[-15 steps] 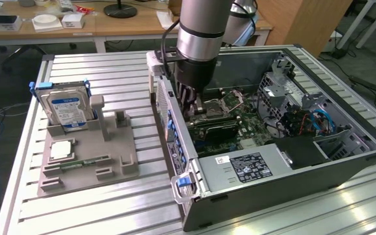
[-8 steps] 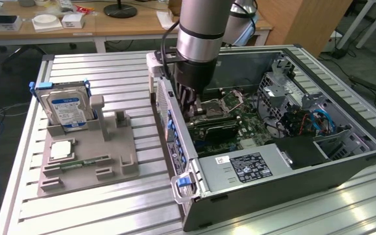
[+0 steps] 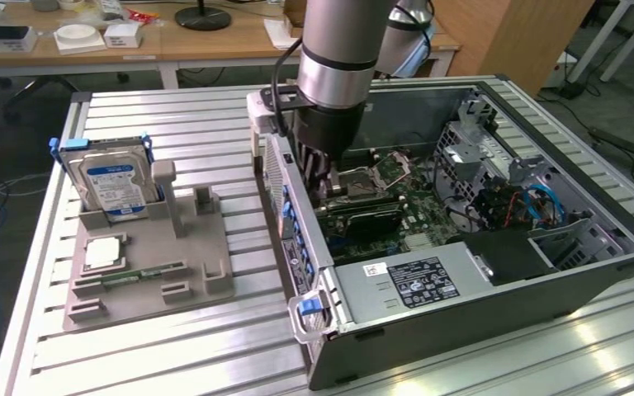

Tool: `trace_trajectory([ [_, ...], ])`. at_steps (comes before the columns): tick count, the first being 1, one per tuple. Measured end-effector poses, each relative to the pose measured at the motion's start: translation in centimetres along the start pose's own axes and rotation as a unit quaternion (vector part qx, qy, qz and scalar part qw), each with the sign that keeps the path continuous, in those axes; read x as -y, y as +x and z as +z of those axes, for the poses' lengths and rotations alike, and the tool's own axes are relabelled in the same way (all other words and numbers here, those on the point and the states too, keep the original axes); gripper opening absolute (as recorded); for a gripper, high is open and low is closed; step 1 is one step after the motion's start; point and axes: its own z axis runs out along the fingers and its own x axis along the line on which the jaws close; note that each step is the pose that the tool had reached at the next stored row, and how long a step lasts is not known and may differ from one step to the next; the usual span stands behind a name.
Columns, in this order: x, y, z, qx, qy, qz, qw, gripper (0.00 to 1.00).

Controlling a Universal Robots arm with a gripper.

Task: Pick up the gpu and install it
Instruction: 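Press down on the gpu until it lock into place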

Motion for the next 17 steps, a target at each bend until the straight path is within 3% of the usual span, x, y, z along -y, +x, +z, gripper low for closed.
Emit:
trace_trajectory([
  [12, -0.56, 0.08, 0.13, -0.0003, -0.0002, -0.002, 1.0, 0.1],
  [17, 0.15, 0.12, 0.24, -0.0002, -0.0001, -0.002, 1.0, 0.1],
])
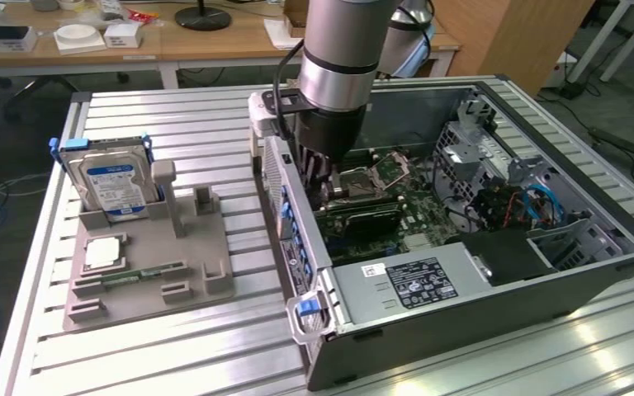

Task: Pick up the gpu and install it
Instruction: 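Press down on the gpu until it lock into place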

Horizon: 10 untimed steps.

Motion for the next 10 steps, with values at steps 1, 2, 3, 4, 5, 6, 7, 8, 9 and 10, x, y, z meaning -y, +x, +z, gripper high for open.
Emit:
trace_trajectory([
  [1, 0.0, 0.0, -0.01, -0.0001, -0.0001, 0.0, 1.0, 0.1],
  [2, 0.01, -0.01, -0.01, 0.0, -0.0001, 0.0, 1.0, 0.1],
  [3, 0.02, 0.0, 0.0, 0.0, 0.0, 0.0, 1.0, 0.1],
  [4, 0.02, 0.0, 0.0, 0.0, 0.0, 0.0, 1.0, 0.1],
  [5, 0.02, 0.0, -0.01, 0.0001, 0.0, 0.0, 1.0, 0.1],
  [6, 0.02, 0.0, -0.12, 0.0, 0.0, 0.0, 1.0, 0.1],
  [7, 0.02, 0.0, -0.26, -0.0003, 0.0, 0.0, 1.0, 0.1],
  [8, 0.01, 0.01, -0.47, -0.0008, -0.0001, 0.0, 1.0, 0.1],
  [9, 0.01, 0.01, -0.68, -0.001, 0.0, 0.0, 1.0, 0.1],
  [10, -0.01, 0.0, -0.91, -0.0012, -0.0001, 0.0, 1.0, 0.1],
])
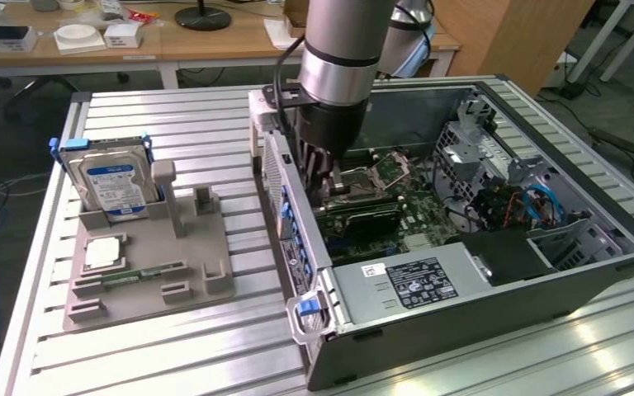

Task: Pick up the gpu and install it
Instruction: 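Press down on the gpu until it lock into place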

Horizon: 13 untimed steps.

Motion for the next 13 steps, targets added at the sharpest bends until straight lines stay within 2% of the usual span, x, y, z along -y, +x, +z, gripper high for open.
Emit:
trace_trajectory([
  [9, -0.02, -0.4, -0.6, -0.0007, -0.0001, 0.0, 1.0, 0.1],
  [13, -0.04, -0.4, -1.18, -0.0012, 0.0, 0.0, 1.0, 0.1],
])
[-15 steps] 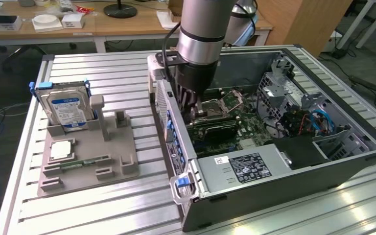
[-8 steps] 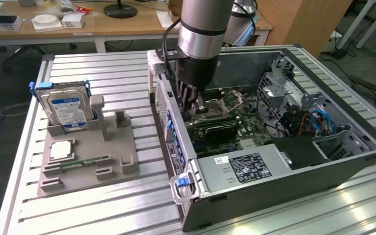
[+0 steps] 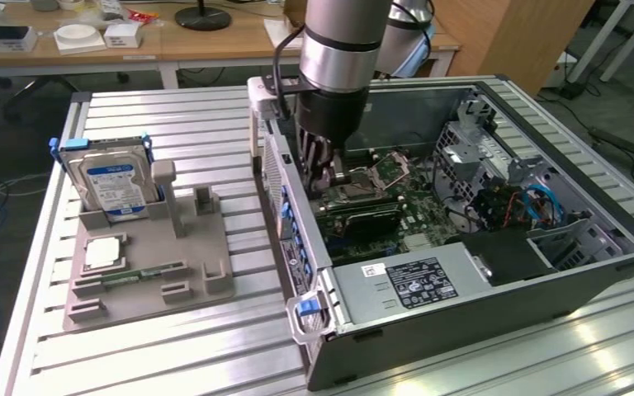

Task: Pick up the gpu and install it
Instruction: 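Press down on the gpu until it lock into place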

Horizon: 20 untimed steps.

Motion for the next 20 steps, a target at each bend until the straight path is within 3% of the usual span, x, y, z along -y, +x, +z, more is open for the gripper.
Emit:
trace_trajectory([
  [20, -0.51, 0.3, -0.01, 0.0006, 0.0001, 0.0, 1.0, 0.1],
])
